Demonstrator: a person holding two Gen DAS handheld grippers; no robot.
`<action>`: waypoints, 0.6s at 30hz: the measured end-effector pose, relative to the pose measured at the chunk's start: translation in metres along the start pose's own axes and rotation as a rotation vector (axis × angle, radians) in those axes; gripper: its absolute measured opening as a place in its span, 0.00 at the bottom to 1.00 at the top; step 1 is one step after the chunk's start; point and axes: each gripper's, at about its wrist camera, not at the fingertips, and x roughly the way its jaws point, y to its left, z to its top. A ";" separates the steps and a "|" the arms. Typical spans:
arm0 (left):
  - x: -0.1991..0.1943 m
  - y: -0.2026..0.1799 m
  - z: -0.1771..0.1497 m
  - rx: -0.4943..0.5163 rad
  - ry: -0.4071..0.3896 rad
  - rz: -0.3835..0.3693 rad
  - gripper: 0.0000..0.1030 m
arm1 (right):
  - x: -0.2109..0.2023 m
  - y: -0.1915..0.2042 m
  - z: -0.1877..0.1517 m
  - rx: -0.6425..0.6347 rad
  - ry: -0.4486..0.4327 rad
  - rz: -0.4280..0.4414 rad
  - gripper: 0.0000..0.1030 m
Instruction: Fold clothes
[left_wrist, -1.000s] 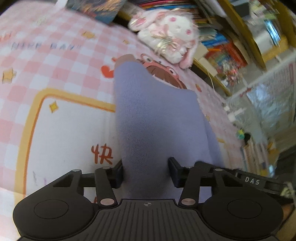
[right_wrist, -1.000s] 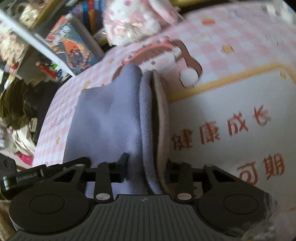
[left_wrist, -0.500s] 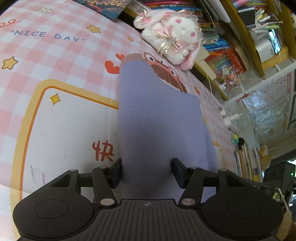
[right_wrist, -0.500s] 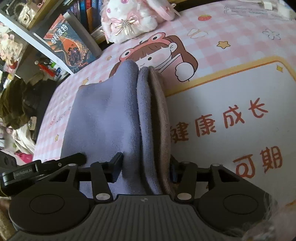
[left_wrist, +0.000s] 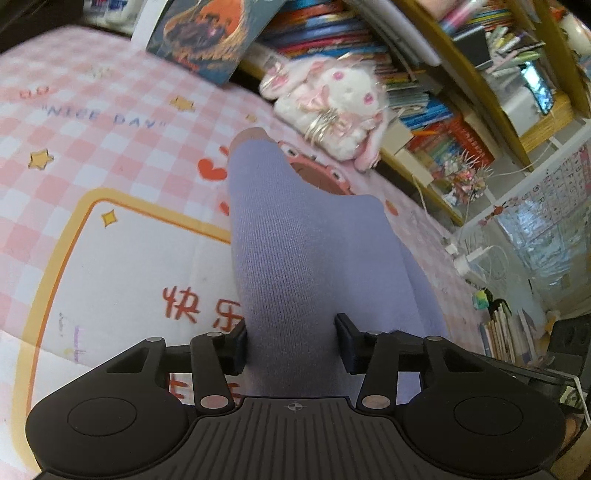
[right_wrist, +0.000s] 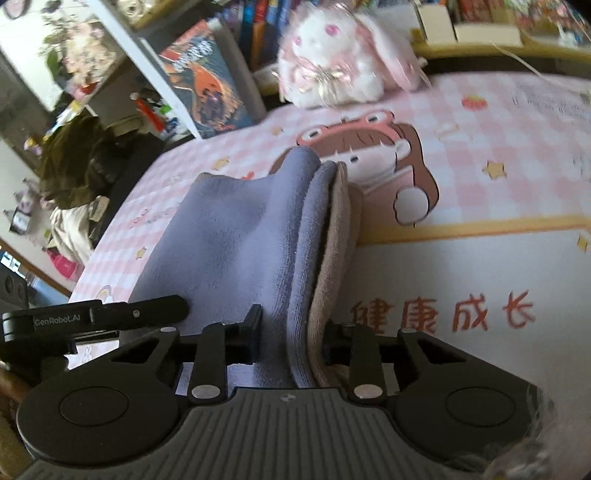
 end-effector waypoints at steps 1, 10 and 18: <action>-0.001 -0.004 -0.002 0.005 -0.013 0.005 0.44 | -0.003 -0.001 0.000 -0.013 -0.006 0.003 0.26; -0.006 -0.036 -0.012 0.068 -0.074 0.022 0.44 | -0.029 -0.009 0.001 -0.129 -0.063 0.027 0.26; -0.012 -0.047 -0.014 0.091 -0.097 0.042 0.44 | -0.036 -0.015 0.002 -0.149 -0.084 0.059 0.26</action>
